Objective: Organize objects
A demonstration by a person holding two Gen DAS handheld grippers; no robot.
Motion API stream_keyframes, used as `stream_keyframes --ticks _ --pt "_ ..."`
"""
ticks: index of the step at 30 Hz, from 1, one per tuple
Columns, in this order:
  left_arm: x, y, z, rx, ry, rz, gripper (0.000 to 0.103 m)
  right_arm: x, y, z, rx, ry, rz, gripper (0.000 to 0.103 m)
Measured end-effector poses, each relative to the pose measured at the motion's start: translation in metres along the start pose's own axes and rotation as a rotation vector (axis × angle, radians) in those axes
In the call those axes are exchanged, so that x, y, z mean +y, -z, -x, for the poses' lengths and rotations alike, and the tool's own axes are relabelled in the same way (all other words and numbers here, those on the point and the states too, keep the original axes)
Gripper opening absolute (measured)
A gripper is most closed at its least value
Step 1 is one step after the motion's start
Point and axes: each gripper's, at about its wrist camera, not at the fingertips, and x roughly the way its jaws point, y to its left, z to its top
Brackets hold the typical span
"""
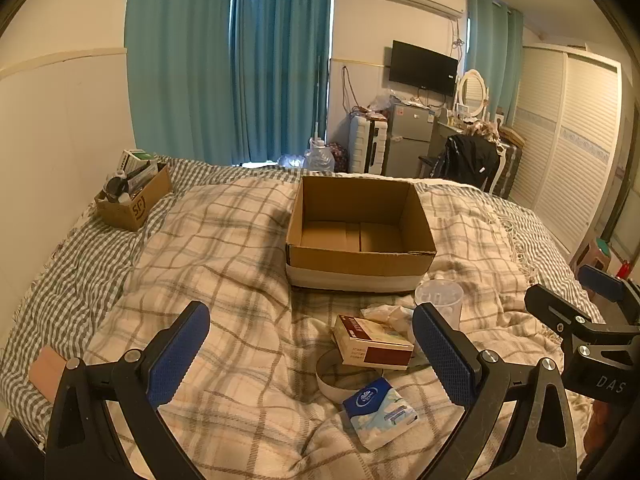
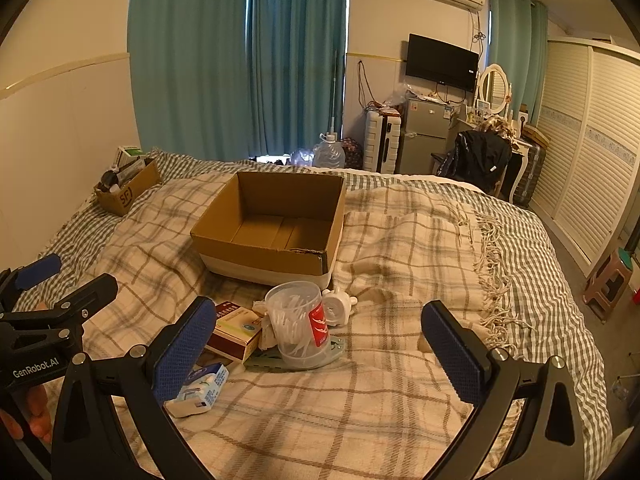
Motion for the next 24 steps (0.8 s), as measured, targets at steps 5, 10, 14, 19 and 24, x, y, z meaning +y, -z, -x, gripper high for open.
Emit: stream_keyframes --ticks 5,10,14,19,24 --pt "-0.0035 0.0000 -0.0014 0.003 -0.004 -0.009 0.103 -0.0007 -0.0002 -0.0007 0.001 -0.003 -0.001 0.103" --pt "-0.0059 0.0007 -0.0028 0.008 -0.006 -0.018 0.103 -0.0006 0.0000 -0.0012 0.002 -0.004 -0.001 0.102" --pt "-0.0065 0.0016 -0.0031 0.011 -0.006 -0.020 0.103 -0.0003 0.0000 -0.0016 0.004 -0.005 0.001 0.103" --pt "-0.0047 0.0036 -0.0038 0.019 -0.005 -0.012 0.103 -0.0004 0.0007 -0.0019 0.005 -0.004 0.001 0.103" --pt "-0.0041 0.0040 -0.0037 0.019 -0.005 -0.012 0.103 -0.0006 0.0014 -0.0020 0.005 -0.004 0.002 0.103"
